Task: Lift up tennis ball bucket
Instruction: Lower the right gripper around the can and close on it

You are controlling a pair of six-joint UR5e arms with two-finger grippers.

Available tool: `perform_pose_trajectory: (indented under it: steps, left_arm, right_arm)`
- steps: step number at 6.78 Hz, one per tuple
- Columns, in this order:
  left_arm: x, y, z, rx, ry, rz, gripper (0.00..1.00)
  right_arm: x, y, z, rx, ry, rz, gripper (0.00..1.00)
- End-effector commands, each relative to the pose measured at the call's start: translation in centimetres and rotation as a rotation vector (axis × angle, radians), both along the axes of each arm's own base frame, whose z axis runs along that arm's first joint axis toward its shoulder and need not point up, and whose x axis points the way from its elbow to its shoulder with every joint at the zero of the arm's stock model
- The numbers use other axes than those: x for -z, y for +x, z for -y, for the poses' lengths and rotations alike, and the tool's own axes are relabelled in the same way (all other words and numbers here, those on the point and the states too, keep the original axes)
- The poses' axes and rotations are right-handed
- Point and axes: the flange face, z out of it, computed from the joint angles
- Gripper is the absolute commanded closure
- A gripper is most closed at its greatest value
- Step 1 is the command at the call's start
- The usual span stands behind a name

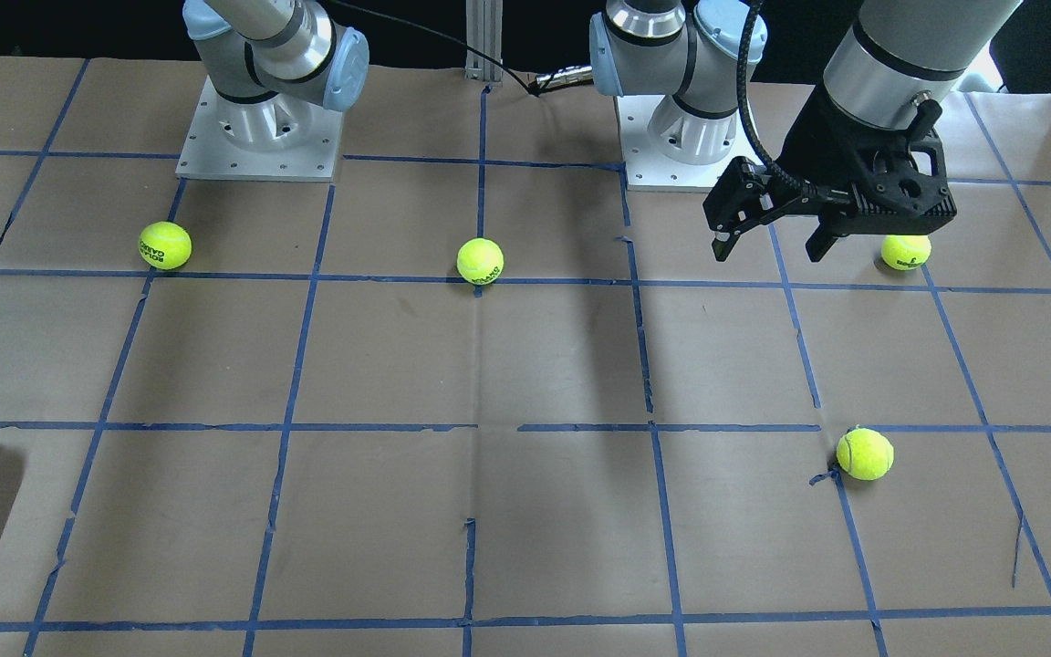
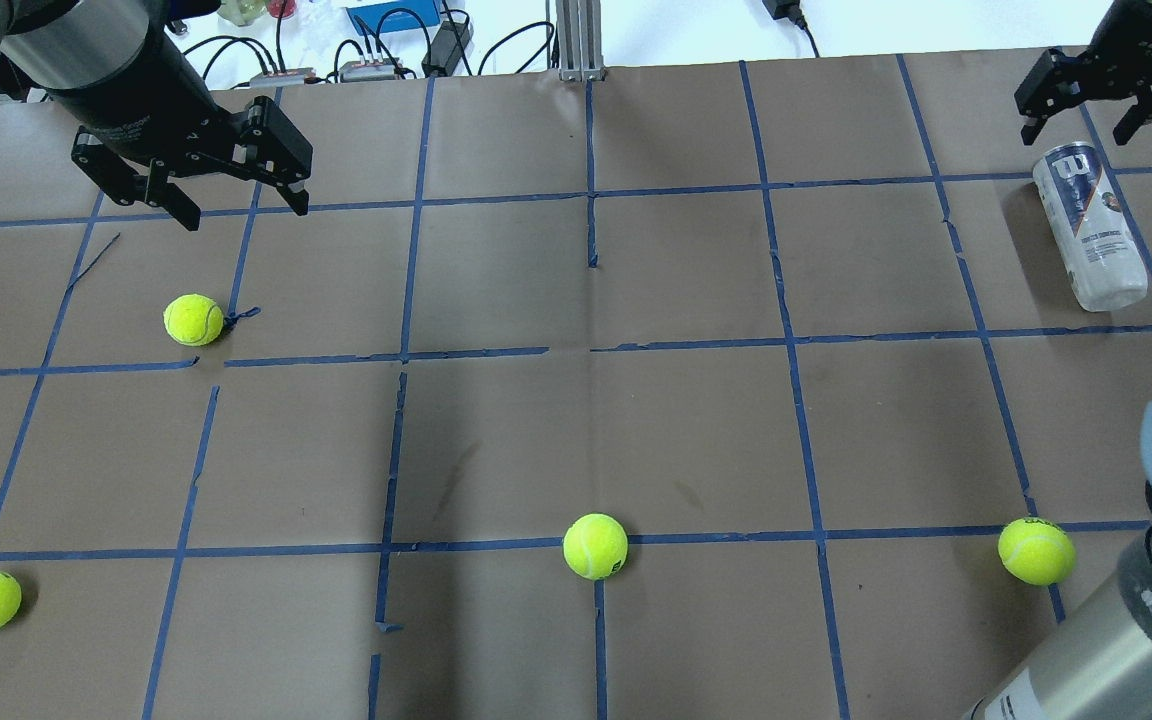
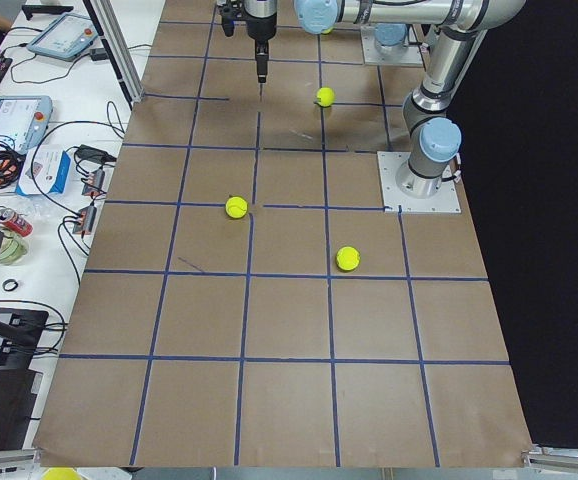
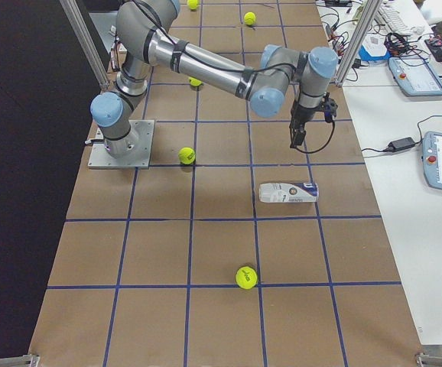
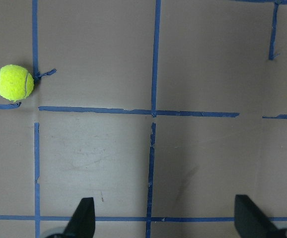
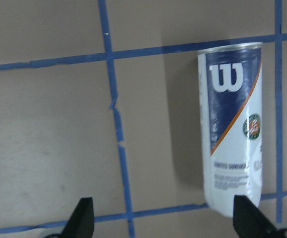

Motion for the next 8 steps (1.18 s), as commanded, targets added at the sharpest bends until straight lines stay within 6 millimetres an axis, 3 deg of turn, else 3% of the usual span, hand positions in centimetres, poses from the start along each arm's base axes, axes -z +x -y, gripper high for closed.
perform_pose_trajectory:
  steps: [1, 2, 5, 8]
  left_arm:
    - [0.0, 0.0, 0.0, -0.001, 0.0, 0.0, 0.0]
    - [0.0, 0.0, 0.0, 0.0, 0.0, 0.0, 0.0]
    - [0.0, 0.0, 0.0, 0.0, 0.0, 0.0, 0.0]
    - [0.0, 0.0, 0.0, -0.001, 0.002, 0.0, 0.0]
  right_arm:
    - [3.6, -6.1, 1.1, -0.08, 0.009, -0.045, 0.0]
    - [6.2, -7.1, 1.8, -0.073, 0.002, -0.047, 0.0]
    - [10.1, -8.7, 1.1, -0.052, 0.051, -0.021, 0.0]
    - [13.9, -9.0, -1.2, -0.051, 0.112, 0.022, 0.0]
